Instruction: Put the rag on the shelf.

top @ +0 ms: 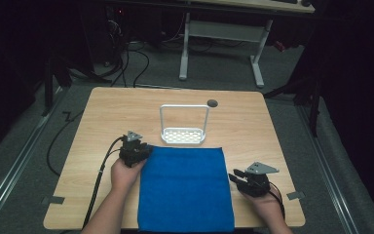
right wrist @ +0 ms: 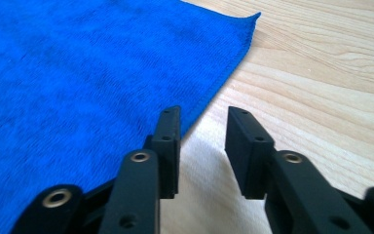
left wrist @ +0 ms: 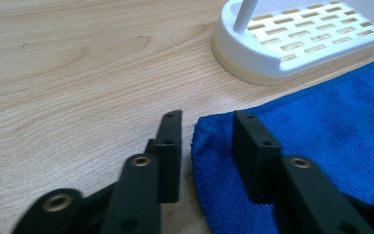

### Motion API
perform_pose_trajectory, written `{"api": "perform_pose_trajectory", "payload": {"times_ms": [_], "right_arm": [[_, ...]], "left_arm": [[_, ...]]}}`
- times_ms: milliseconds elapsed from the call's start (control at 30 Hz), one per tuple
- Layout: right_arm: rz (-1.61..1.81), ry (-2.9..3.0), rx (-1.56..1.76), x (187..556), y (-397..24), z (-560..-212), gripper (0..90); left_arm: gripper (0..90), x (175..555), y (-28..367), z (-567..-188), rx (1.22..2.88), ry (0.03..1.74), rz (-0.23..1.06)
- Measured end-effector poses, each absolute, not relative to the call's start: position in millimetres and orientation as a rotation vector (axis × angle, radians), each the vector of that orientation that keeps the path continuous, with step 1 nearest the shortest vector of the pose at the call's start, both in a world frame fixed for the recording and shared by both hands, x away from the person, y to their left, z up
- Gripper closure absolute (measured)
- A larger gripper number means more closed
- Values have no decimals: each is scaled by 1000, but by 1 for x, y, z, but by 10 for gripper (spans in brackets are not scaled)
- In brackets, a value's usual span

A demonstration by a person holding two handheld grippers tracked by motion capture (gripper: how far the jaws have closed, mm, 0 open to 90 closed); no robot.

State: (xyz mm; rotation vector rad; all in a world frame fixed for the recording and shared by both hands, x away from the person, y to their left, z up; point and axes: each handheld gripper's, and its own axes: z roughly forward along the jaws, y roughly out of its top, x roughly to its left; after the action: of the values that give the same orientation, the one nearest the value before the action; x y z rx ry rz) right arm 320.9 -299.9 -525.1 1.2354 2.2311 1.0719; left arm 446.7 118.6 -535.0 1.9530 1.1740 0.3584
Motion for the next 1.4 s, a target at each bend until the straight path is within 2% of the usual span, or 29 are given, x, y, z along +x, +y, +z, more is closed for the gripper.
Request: {"api": "perform_pose_trajectory", "payload": {"times_ms": [133, 267, 467, 767, 867, 1233, 1400], "right_arm": [[1072, 2196, 1261, 328, -293, -525, 624], [1074, 2159, 1287, 338, -286, -523, 609], [1021, 2123, 1329, 363, -278, -522, 565], [970, 2122, 1394, 411, -265, -525, 569], [941, 2130, 1387, 419, -260, -527, 592], [932, 2174, 1350, 422, -256, -529, 884], [916, 2181, 1334, 421, -253, -528, 892]], "left_arm": [[804, 445, 116, -535, 1975, 1154, 377], [852, 445, 115, -535, 1984, 1142, 368], [867, 444, 115, -535, 1996, 1124, 369], [869, 445, 115, -535, 1991, 1127, 364], [869, 445, 115, -535, 1992, 1127, 364], [869, 444, 115, -535, 1998, 1124, 368], [868, 444, 115, -535, 1991, 1134, 369]]}}
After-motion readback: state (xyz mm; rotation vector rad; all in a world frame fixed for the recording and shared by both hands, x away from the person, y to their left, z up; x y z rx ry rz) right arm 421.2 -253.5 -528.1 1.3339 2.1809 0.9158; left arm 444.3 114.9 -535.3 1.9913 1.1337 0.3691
